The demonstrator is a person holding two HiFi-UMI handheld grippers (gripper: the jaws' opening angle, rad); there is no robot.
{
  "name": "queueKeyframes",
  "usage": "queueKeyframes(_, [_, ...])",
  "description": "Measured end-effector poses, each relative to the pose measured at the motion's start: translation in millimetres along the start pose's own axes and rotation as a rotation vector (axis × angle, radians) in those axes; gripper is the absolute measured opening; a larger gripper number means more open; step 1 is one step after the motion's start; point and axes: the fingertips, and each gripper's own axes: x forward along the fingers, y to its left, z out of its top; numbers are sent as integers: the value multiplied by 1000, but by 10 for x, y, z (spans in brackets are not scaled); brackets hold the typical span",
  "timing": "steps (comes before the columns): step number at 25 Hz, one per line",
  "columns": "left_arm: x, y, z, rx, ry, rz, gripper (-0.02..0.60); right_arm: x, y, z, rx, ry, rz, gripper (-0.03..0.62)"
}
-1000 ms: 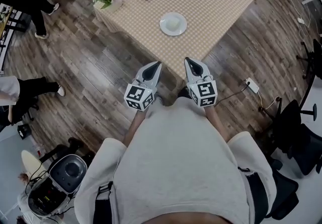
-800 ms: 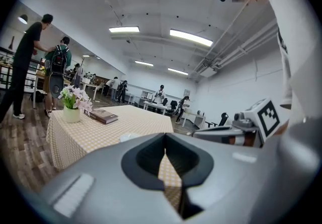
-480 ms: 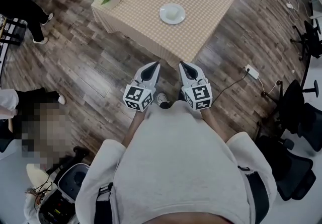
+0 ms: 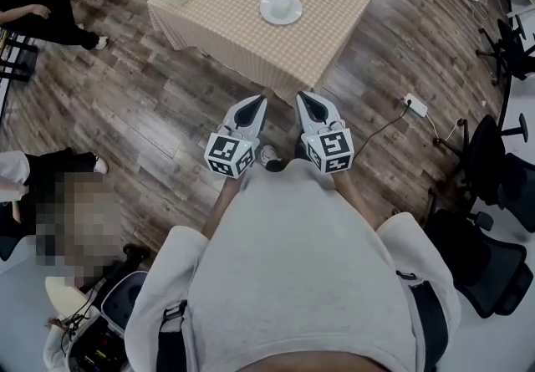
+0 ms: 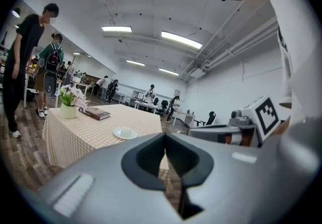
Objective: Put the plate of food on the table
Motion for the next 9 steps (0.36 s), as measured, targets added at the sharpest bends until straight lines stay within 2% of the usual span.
queueKeyframes(9, [-100, -120, -15, 10, -3, -16, 8, -115, 89, -12, -1, -6, 3, -3])
